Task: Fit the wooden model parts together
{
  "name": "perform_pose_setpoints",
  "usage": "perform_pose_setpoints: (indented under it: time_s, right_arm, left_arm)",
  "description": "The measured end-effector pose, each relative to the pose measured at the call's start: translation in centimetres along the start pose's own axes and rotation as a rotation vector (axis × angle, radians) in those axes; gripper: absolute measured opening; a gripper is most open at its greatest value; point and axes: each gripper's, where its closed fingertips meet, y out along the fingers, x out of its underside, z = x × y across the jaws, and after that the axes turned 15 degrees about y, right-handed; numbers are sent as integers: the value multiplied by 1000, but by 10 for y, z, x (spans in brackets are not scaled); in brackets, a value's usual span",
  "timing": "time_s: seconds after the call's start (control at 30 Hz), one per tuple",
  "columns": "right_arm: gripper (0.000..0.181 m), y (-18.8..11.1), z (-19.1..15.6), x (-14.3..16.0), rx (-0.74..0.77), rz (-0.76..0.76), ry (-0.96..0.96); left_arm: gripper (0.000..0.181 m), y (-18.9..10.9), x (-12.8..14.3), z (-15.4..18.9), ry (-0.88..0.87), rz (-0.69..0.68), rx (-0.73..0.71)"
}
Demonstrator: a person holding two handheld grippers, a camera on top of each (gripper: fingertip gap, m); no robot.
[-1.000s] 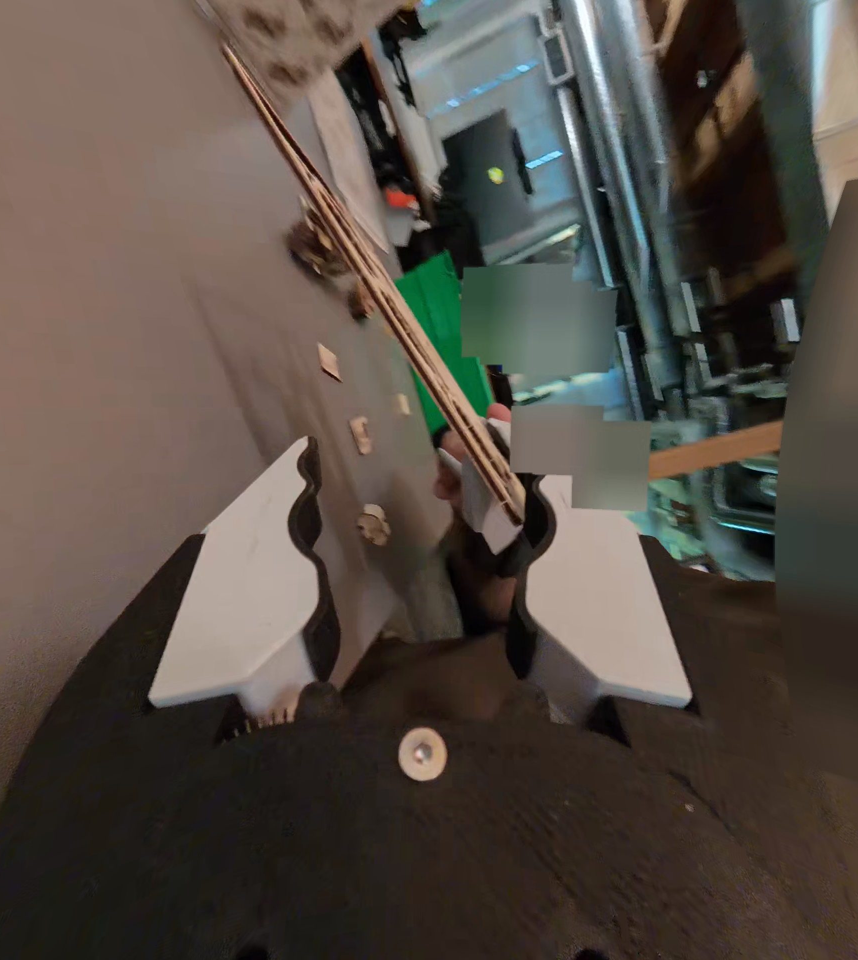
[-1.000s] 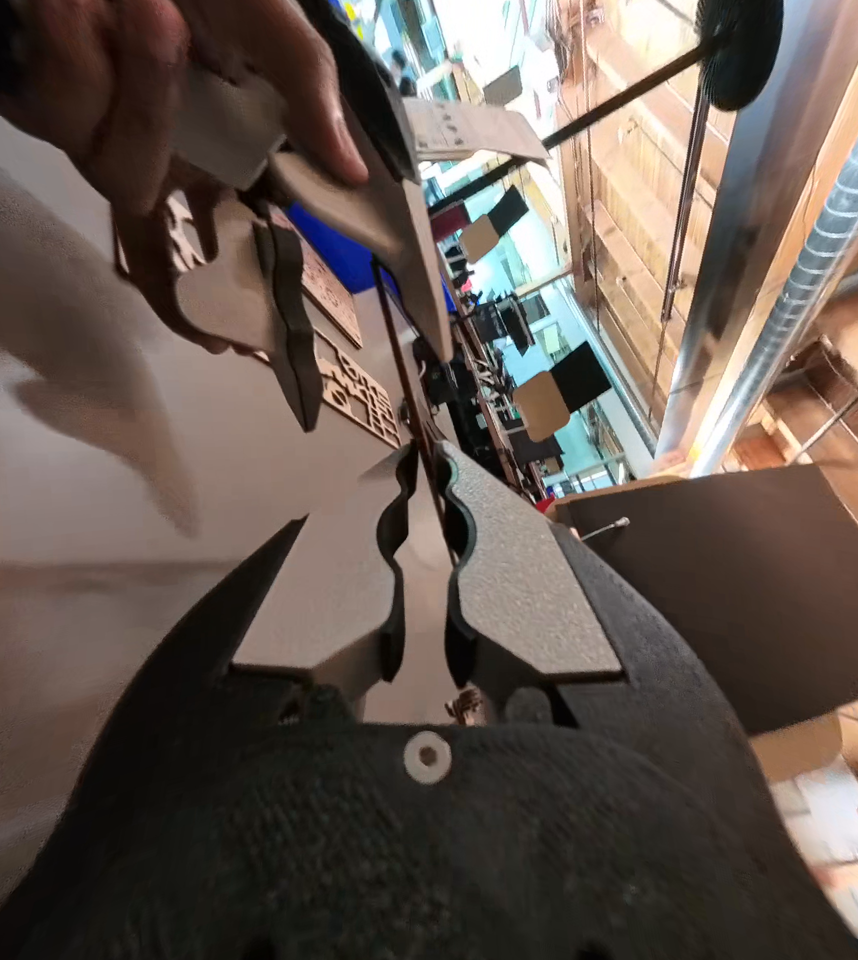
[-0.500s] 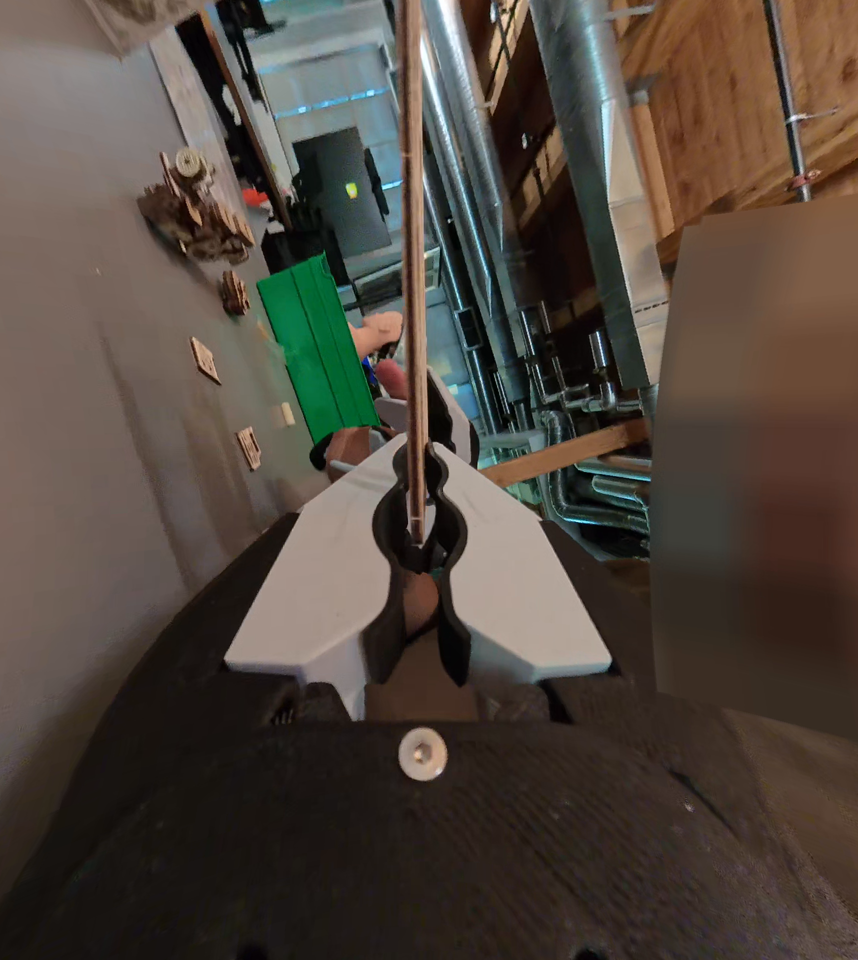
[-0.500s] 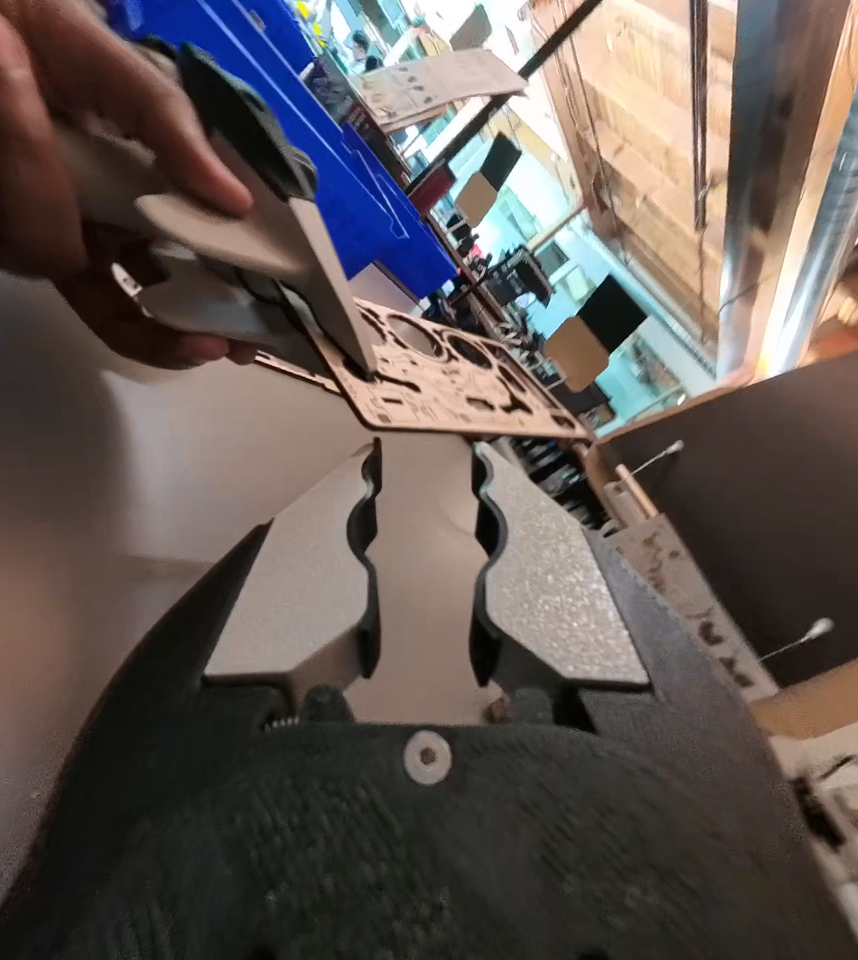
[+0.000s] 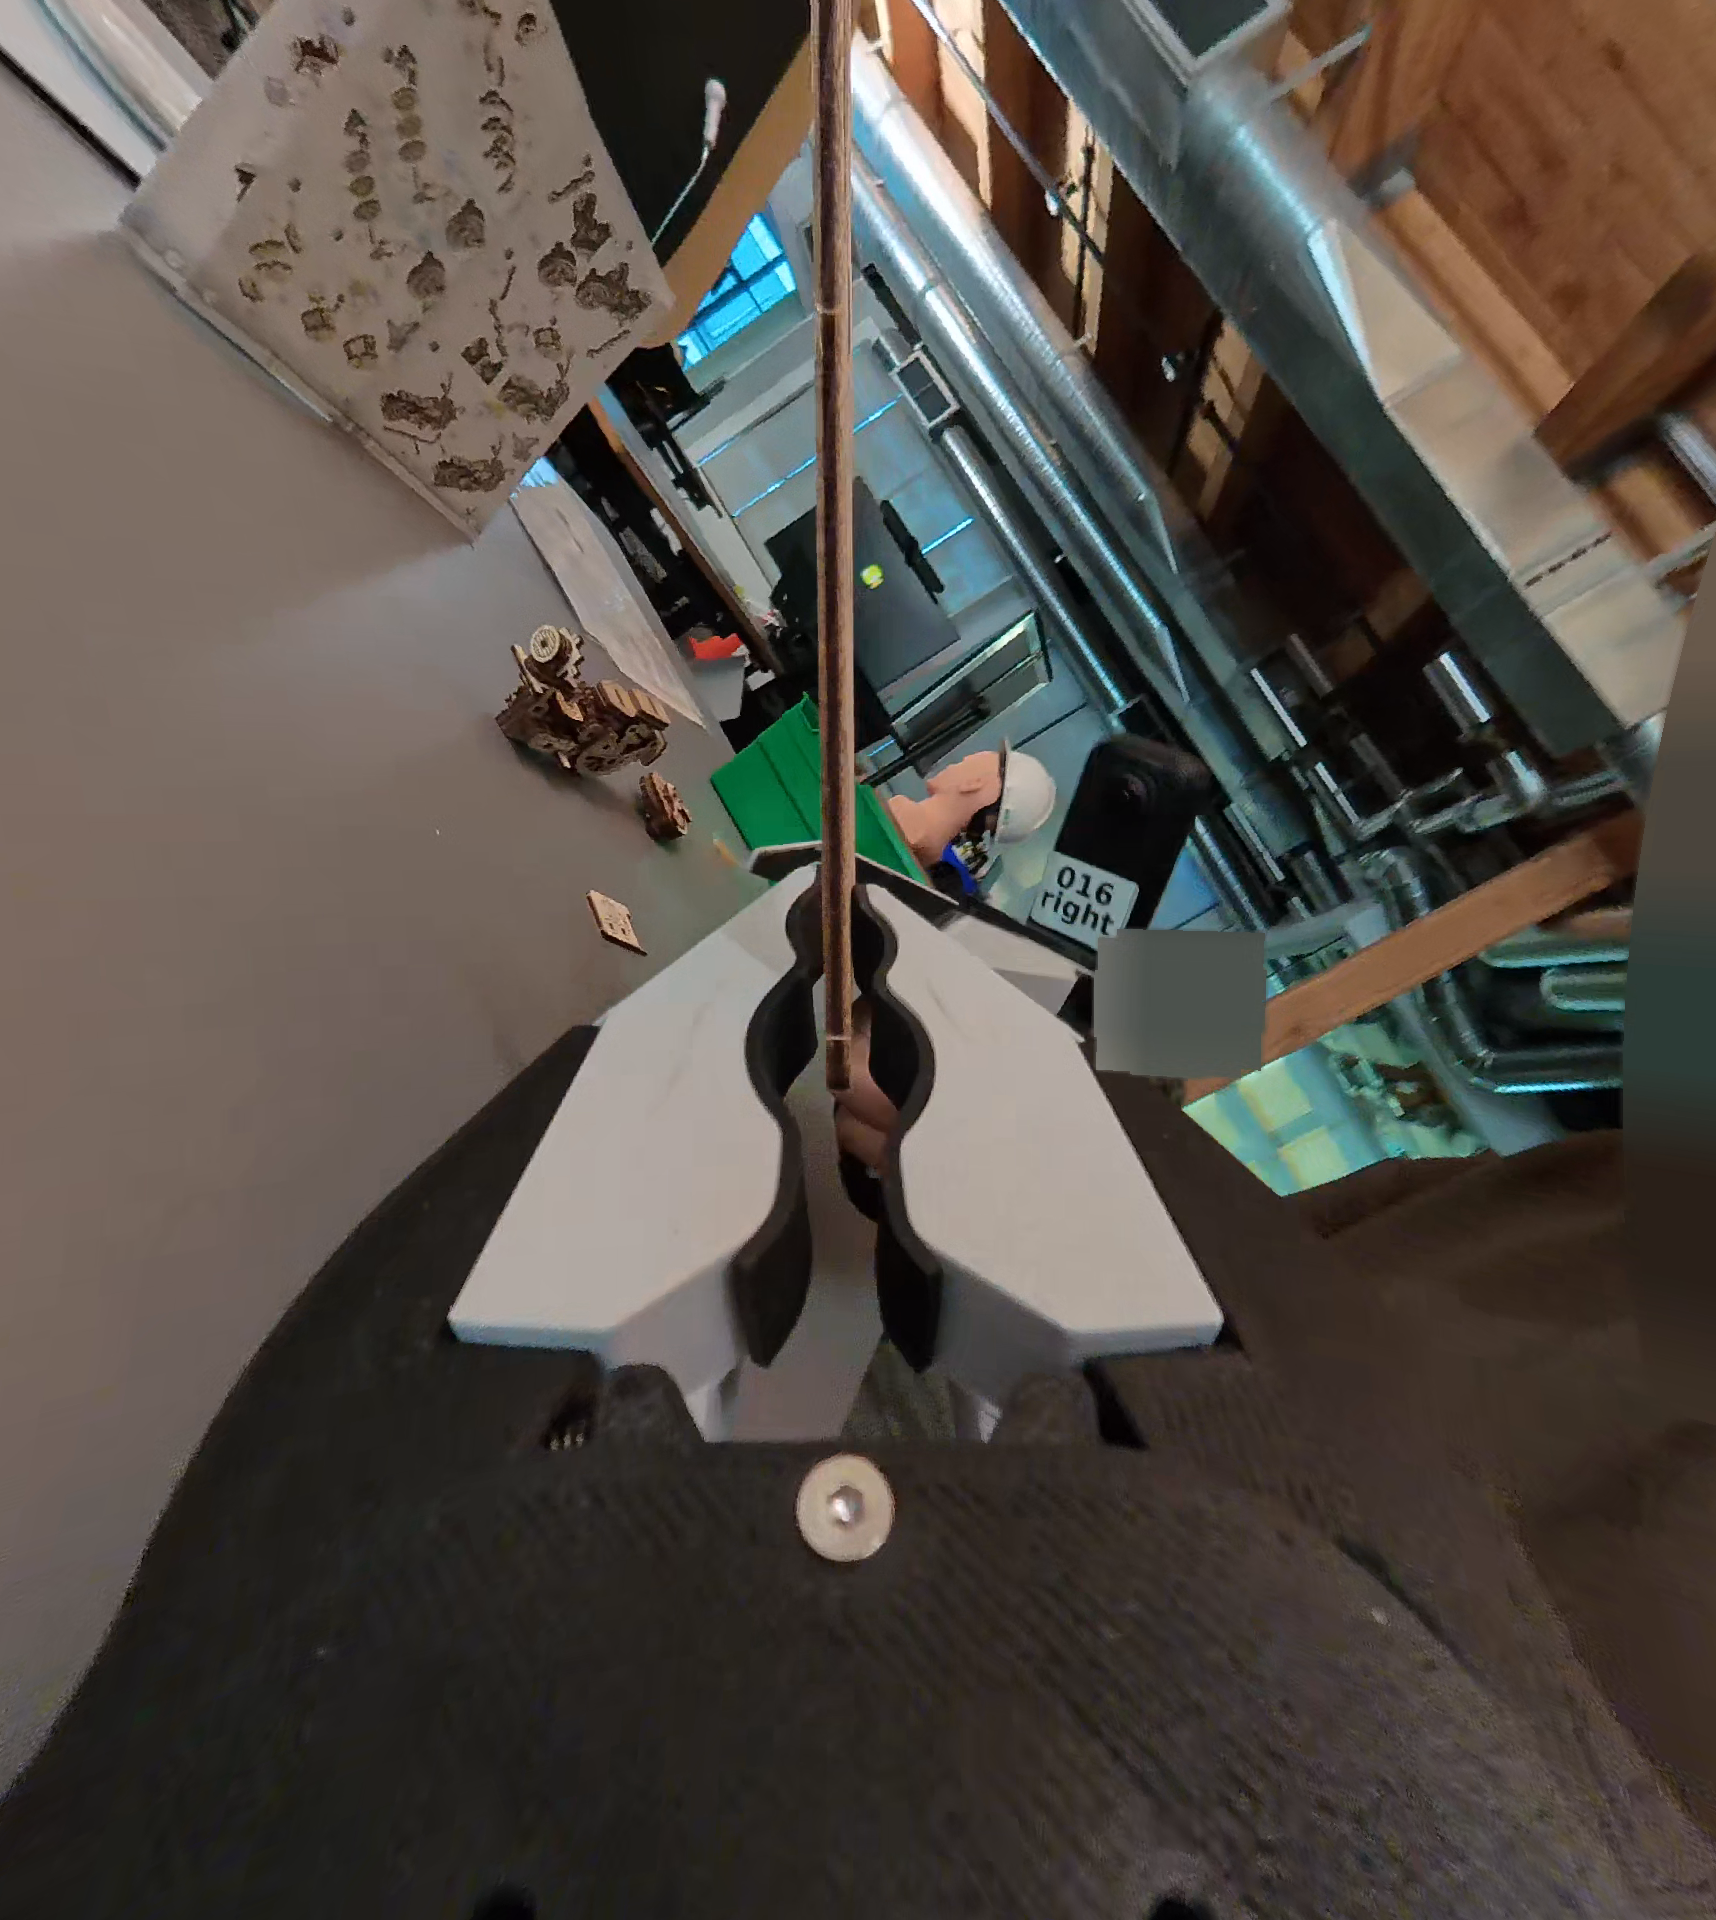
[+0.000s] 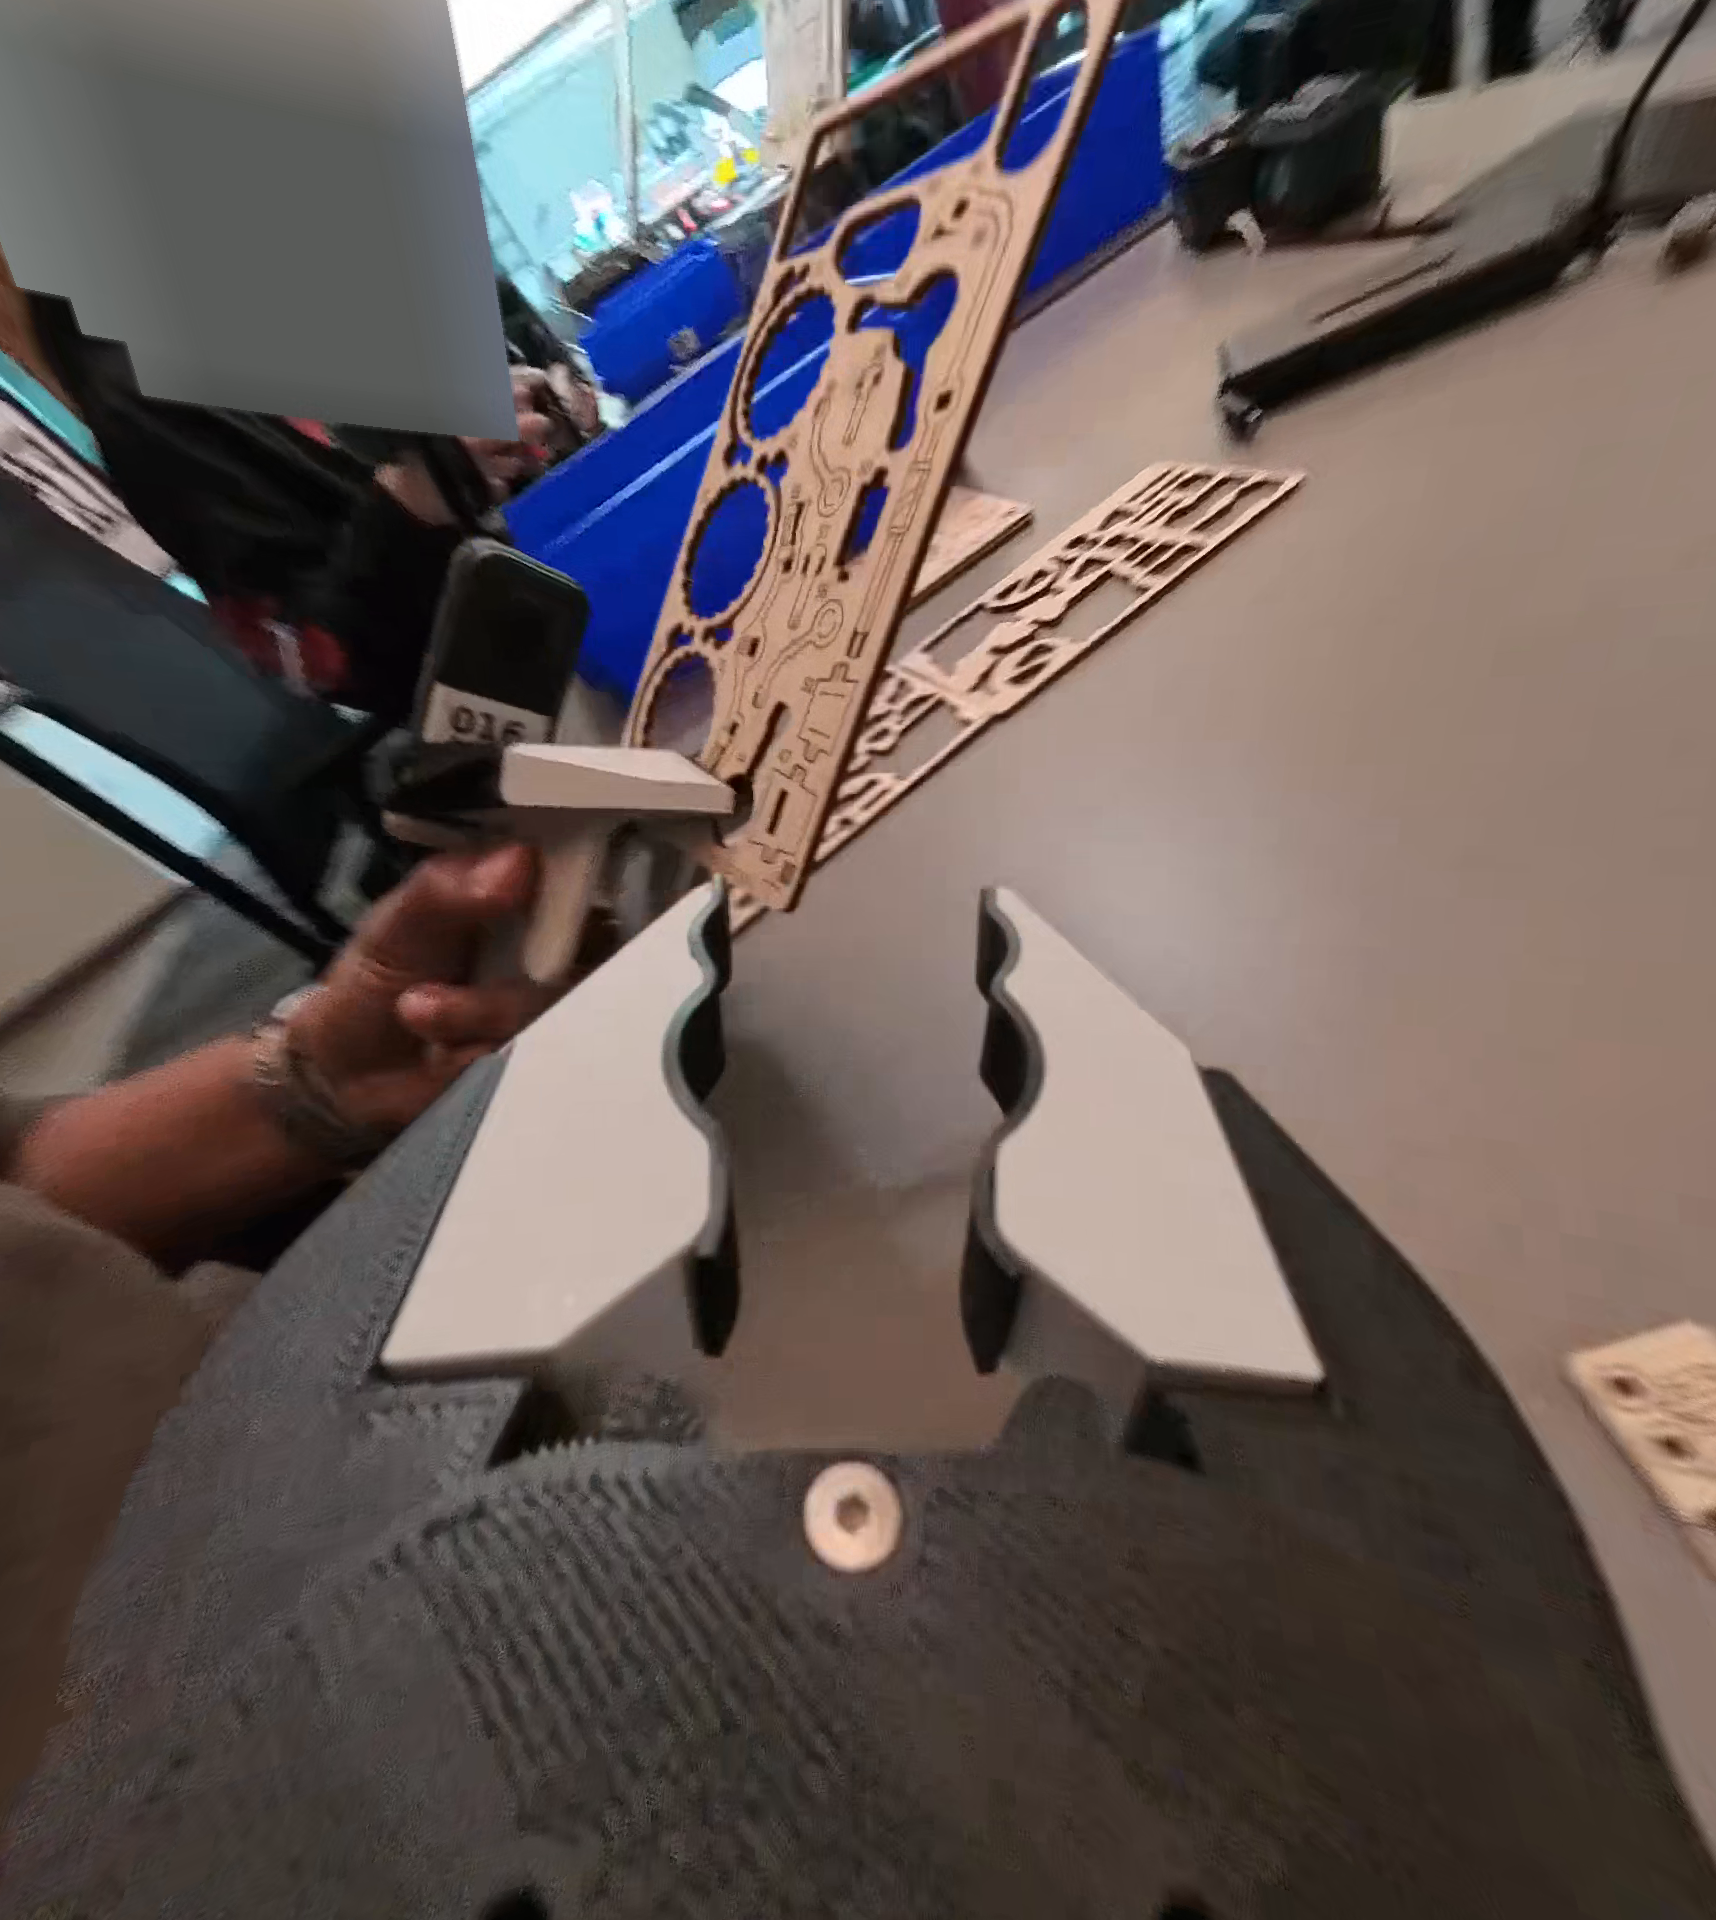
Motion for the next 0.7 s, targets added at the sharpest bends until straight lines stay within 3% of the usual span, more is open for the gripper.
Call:
perform_pose_setpoints:
  time_s: [0.17,0.43,0.57,0.7]
  right_arm:
    - [38,-1,-1,0,-108,-28,185]
    - [23,-1,-7,3,-165,-58,216]
    - [6,-2,-6,3,-173,-61,224]
    - [5,-3,-5,4,-182,-74,230]
  left_arm:
    - [0,4,5,4,72,-22,-1]
    - [0,8,12,6,96,-48,8]
    - [0,11,16,8,104,-61,14]
    - [0,11,19,9,128,-78,7]
